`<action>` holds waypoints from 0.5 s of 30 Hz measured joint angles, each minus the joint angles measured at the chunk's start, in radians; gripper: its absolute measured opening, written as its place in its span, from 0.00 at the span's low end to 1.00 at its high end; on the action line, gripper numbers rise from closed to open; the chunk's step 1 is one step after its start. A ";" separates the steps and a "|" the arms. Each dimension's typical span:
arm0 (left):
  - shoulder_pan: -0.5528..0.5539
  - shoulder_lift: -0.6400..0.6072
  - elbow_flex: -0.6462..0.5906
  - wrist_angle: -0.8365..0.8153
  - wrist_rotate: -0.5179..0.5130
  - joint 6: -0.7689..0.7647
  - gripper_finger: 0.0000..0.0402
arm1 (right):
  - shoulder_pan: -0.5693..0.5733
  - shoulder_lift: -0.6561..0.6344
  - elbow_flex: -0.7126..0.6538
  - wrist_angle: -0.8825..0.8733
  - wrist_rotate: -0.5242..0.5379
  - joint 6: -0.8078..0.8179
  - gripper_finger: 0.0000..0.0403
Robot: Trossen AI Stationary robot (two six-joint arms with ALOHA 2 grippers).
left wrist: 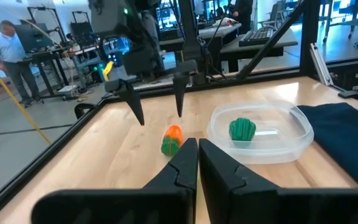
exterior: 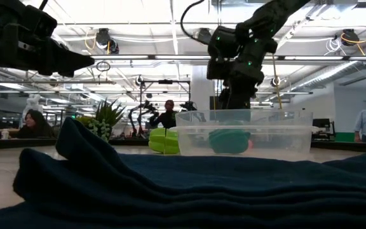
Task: Pick and placing Produce into tupperware
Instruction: Put the orange carrot into the transparent bin
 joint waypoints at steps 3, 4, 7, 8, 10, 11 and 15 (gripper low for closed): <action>0.000 0.000 0.000 0.000 0.000 -0.008 0.05 | 0.003 0.026 0.000 0.009 -0.007 0.002 0.91; 0.000 0.000 0.000 0.000 0.000 -0.008 0.05 | 0.003 0.035 0.000 0.006 -0.008 0.004 0.91; 0.000 0.000 0.000 -0.001 0.000 -0.008 0.05 | 0.007 0.060 0.000 -0.012 -0.008 0.004 0.90; 0.000 0.000 0.000 -0.001 0.000 -0.009 0.05 | 0.008 0.066 0.000 -0.015 -0.008 0.004 0.90; 0.000 0.000 0.000 -0.003 0.000 -0.009 0.05 | 0.014 0.077 0.000 -0.012 -0.008 0.007 0.90; 0.000 0.000 0.000 -0.006 0.000 -0.009 0.05 | 0.016 0.083 0.000 -0.007 -0.008 0.007 0.90; 0.000 0.000 0.000 -0.008 0.000 -0.009 0.05 | 0.025 0.106 0.000 -0.001 -0.009 0.011 0.90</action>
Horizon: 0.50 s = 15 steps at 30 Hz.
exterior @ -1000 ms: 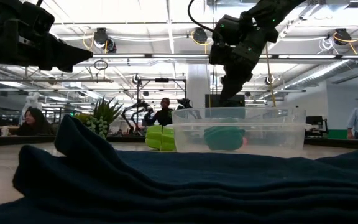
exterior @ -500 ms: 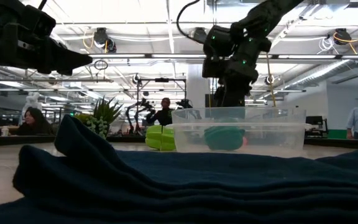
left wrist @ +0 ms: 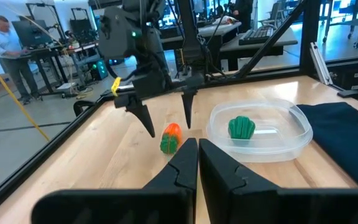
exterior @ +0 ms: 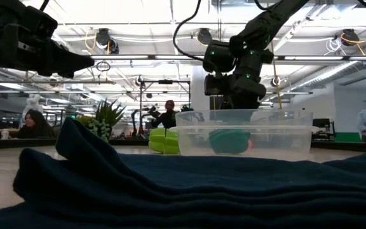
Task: Pick and placing Produce into tupperware
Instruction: Put the orange carrot into the transparent bin
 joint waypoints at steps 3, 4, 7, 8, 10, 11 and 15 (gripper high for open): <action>0.000 0.000 0.000 0.000 0.000 0.000 0.05 | 0.004 0.026 0.000 0.000 0.001 -0.001 0.90; 0.000 0.000 0.000 0.000 0.000 0.000 0.05 | 0.004 0.034 -0.001 0.002 0.001 -0.002 0.90; 0.000 0.000 0.000 0.000 0.000 0.002 0.05 | 0.003 0.049 -0.001 0.014 0.001 -0.005 0.90; 0.000 0.000 0.000 0.000 0.000 0.002 0.05 | 0.003 0.052 -0.001 0.016 0.001 -0.005 0.90; 0.000 0.000 0.000 0.000 0.000 0.002 0.05 | 0.004 0.058 -0.001 0.017 0.002 -0.008 0.90; 0.000 0.000 0.000 0.000 0.000 0.001 0.05 | 0.004 0.059 -0.001 0.017 0.002 -0.011 0.89; 0.000 0.000 0.000 0.000 0.000 0.000 0.05 | 0.003 0.059 -0.001 0.015 0.006 -0.019 0.80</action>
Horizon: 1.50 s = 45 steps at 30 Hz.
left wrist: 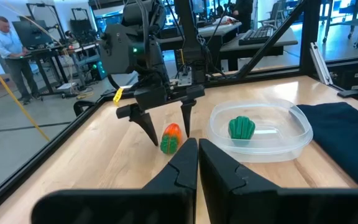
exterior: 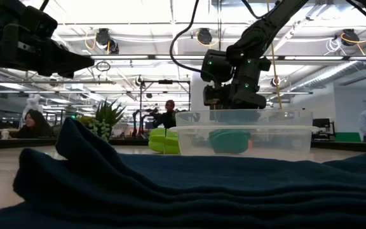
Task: Pick and placing Produce into tupperware
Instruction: Put the orange carrot into the transparent bin
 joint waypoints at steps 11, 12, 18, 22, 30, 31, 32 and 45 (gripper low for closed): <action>0.000 0.000 0.000 0.001 0.000 -0.026 0.05 | 0.000 -0.002 0.000 -0.003 -0.006 -0.016 0.38; 0.000 0.000 0.000 0.001 0.000 -0.027 0.05 | 0.000 -0.002 0.000 -0.002 -0.008 -0.017 0.36; 0.000 0.000 0.000 0.002 0.000 -0.028 0.05 | 0.000 -0.015 -0.001 -0.005 -0.006 -0.018 0.35; 0.000 0.000 0.000 0.003 0.000 -0.033 0.05 | 0.000 -0.065 -0.001 -0.012 -0.005 -0.016 0.41; 0.000 0.000 0.000 0.003 0.000 -0.035 0.05 | 0.006 -0.216 -0.001 -0.026 -0.003 0.025 0.36; 0.000 0.000 0.000 0.003 0.000 -0.035 0.05 | 0.008 -0.236 -0.001 -0.026 -0.003 0.032 0.36; 0.000 0.000 0.000 0.004 0.000 -0.035 0.05 | 0.013 -0.258 -0.001 -0.026 -0.003 0.037 0.36; 0.000 0.000 0.000 0.011 0.000 -0.035 0.05 | 0.150 -0.393 0.000 -0.057 -0.005 0.151 0.37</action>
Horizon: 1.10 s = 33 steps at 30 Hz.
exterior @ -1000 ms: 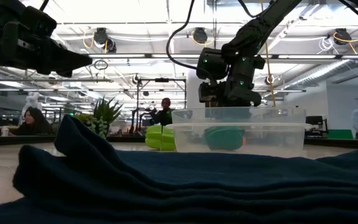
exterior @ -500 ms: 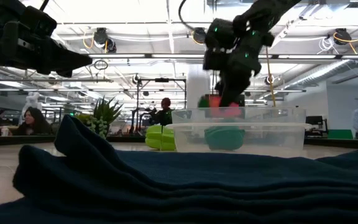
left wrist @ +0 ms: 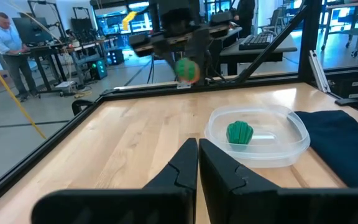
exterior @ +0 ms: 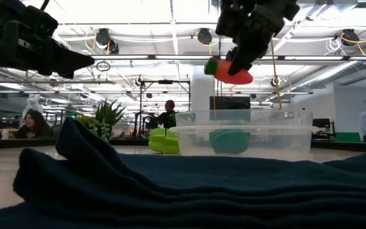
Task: Pick and placing Produce into tupperware
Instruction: Put the orange carrot into the transparent bin
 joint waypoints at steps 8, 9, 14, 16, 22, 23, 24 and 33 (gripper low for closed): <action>0.000 0.000 0.000 0.000 0.000 0.000 0.05 | 0.137 0.005 0.000 0.024 -0.001 0.043 0.38; 0.000 0.000 0.000 0.000 0.000 0.000 0.05 | 0.146 0.007 0.000 0.039 -0.001 0.051 0.38; 0.000 0.000 0.000 0.000 0.000 0.000 0.05 | 0.182 0.044 0.001 0.085 0.000 0.081 0.38; 0.000 0.000 0.000 0.000 0.000 0.000 0.05 | 0.197 0.070 0.001 0.101 -0.001 0.093 0.38; 0.000 0.000 0.000 0.002 0.000 0.000 0.05 | 0.244 0.148 0.001 0.108 -0.003 0.093 0.38; 0.000 0.000 0.000 0.002 0.000 0.000 0.05 | 0.250 0.161 0.001 0.109 -0.004 0.093 0.38; 0.000 0.000 0.000 0.002 0.000 0.000 0.05 | 0.256 0.175 0.001 0.111 -0.004 0.093 0.38; 0.000 0.000 0.000 0.002 0.000 -0.017 0.05 | 0.295 0.251 0.000 0.132 -0.007 0.102 0.38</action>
